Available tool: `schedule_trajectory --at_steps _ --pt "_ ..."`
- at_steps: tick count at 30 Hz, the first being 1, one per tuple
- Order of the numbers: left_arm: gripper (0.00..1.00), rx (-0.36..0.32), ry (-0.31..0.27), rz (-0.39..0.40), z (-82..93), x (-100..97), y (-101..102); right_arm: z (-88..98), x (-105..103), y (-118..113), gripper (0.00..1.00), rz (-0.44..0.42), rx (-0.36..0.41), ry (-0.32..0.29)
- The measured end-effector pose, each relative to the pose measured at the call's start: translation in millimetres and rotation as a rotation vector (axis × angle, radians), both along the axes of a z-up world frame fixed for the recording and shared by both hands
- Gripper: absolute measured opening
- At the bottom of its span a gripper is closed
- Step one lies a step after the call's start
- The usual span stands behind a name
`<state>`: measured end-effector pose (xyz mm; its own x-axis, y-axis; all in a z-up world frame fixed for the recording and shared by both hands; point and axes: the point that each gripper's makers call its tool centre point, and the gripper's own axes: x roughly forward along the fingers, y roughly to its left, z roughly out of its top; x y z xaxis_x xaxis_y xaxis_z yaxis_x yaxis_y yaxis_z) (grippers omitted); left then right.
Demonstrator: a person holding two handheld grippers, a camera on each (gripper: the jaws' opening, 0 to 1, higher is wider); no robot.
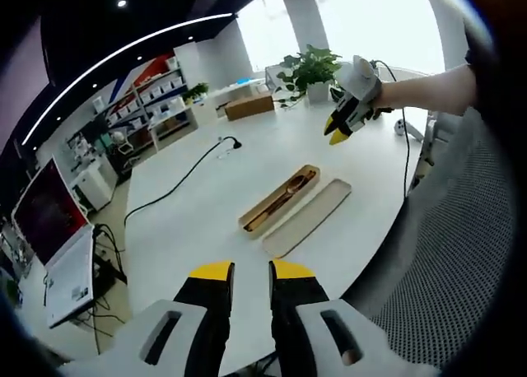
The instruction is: Arrange the utensils inside the cutlery case until each visible utensil rests in its matching compartment.
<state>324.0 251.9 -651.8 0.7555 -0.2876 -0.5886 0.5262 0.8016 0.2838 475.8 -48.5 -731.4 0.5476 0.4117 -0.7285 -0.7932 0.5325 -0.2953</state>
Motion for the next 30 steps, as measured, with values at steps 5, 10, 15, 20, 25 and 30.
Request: schedule_trajectory --at_steps 5,10,15,20,25,30 --pt "0.17 0.028 0.037 -0.052 -8.7 -4.4 -7.4 -3.3 -9.7 -25.2 0.15 -0.062 0.011 0.017" --pt "0.16 0.025 0.060 -0.070 -11.9 -7.5 -10.7 -8.8 -24.1 -39.5 0.16 -0.092 0.017 0.031" --pt "0.16 0.030 0.088 -0.100 -16.6 -10.9 -15.8 -16.4 -37.6 -52.3 0.15 -0.114 0.029 0.059" --pt "0.17 -0.013 0.130 -0.135 -17.9 -14.5 -23.7 -30.4 -58.1 -52.0 0.13 -0.099 0.063 0.139" --pt "0.17 -0.031 0.164 -0.187 -20.3 -8.7 -31.6 -43.2 -80.5 -44.1 0.13 -0.088 0.139 0.260" --pt "0.17 0.036 0.183 -0.259 -28.7 5.0 -34.5 -55.1 -92.5 -42.7 0.17 -0.052 0.116 0.290"
